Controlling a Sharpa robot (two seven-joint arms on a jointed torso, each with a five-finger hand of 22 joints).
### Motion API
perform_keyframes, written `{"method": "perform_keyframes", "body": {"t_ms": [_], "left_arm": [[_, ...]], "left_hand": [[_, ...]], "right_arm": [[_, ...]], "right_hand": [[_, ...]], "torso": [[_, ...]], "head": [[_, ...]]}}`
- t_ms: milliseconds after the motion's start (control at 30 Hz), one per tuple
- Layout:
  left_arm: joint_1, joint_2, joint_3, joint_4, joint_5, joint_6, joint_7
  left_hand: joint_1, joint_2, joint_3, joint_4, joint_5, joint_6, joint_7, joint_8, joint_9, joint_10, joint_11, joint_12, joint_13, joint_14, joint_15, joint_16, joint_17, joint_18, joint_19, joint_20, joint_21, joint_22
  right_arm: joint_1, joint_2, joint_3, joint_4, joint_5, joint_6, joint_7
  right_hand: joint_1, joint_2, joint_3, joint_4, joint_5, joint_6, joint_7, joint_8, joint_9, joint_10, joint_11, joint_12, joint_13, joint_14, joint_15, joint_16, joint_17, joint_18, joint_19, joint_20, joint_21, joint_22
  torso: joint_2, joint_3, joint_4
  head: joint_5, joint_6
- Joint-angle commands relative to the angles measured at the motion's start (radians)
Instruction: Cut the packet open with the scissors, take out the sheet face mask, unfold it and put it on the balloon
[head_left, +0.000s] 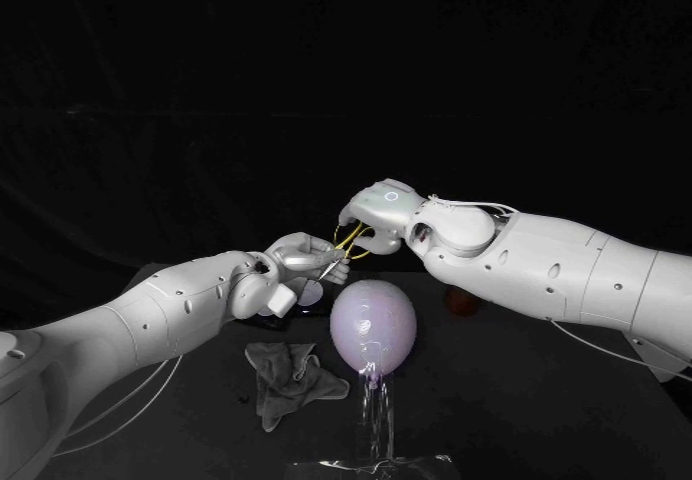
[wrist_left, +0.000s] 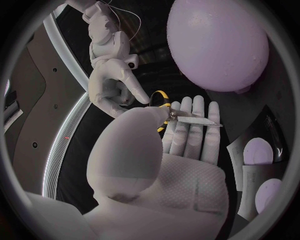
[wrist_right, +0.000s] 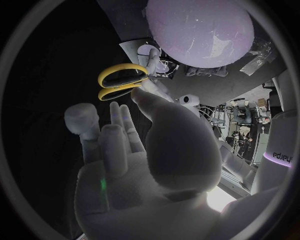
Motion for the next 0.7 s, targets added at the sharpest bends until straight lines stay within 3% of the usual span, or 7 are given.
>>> {"method": "perform_keyframes", "body": {"t_ms": [33, 467, 700], "left_arm": [[0.003, 0.003, 0.001, 0.005, 0.0, 0.017, 0.008], [0.005, 0.0, 0.001, 0.025, -0.009, 0.013, 0.017], [0.026, -0.004, 0.002, 0.051, -0.026, 0.013, 0.022]], "left_hand": [[0.001, 0.014, 0.071, -0.064, 0.004, -0.008, -0.002, 0.003, 0.056, 0.008, -0.002, 0.001, 0.001, 0.003, 0.0, -0.005, 0.001, 0.012, -0.001, 0.0, 0.006, 0.001], [-0.001, 0.013, 0.073, -0.067, 0.004, -0.009, -0.002, 0.004, 0.059, 0.008, -0.002, 0.001, 0.001, 0.003, 0.0, -0.005, 0.001, 0.012, -0.002, 0.0, 0.006, 0.001], [-0.002, 0.012, 0.074, -0.067, 0.004, -0.009, -0.001, 0.004, 0.059, 0.008, -0.002, 0.001, 0.001, 0.003, 0.0, -0.006, 0.002, 0.012, -0.002, 0.0, 0.006, 0.001]], "right_arm": [[-0.001, 0.007, 0.0, -0.014, -0.039, 0.067, -0.03], [-0.008, 0.03, -0.006, -0.056, -0.04, 0.154, -0.049], [-0.019, 0.049, -0.01, -0.081, -0.041, 0.168, -0.051]], "right_hand": [[0.003, -0.005, -0.007, 0.002, -0.006, -0.001, -0.006, -0.003, 0.0, -0.002, 0.001, 0.0, 0.001, 0.061, -0.007, 0.001, 0.035, 0.001, -0.001, -0.002, 0.0, 0.004], [0.0, 0.001, -0.009, 0.004, -0.008, 0.008, -0.004, 0.0, 0.002, 0.026, 0.002, 0.009, 0.005, 0.063, -0.006, 0.003, 0.039, -0.003, 0.005, -0.005, 0.011, 0.02], [0.0, 0.005, -0.007, 0.005, -0.008, 0.011, -0.004, 0.002, 0.003, 0.031, 0.001, 0.01, 0.004, 0.063, -0.005, 0.003, 0.038, -0.003, 0.004, -0.005, 0.01, 0.021]], "torso": [[0.0, -0.0007, 0.0002], [0.0, -0.0009, -0.0013], [0.0, -0.0001, 0.0001]], "head": [[0.0, 0.0], [-0.001, 0.001], [-0.003, 0.001]]}}
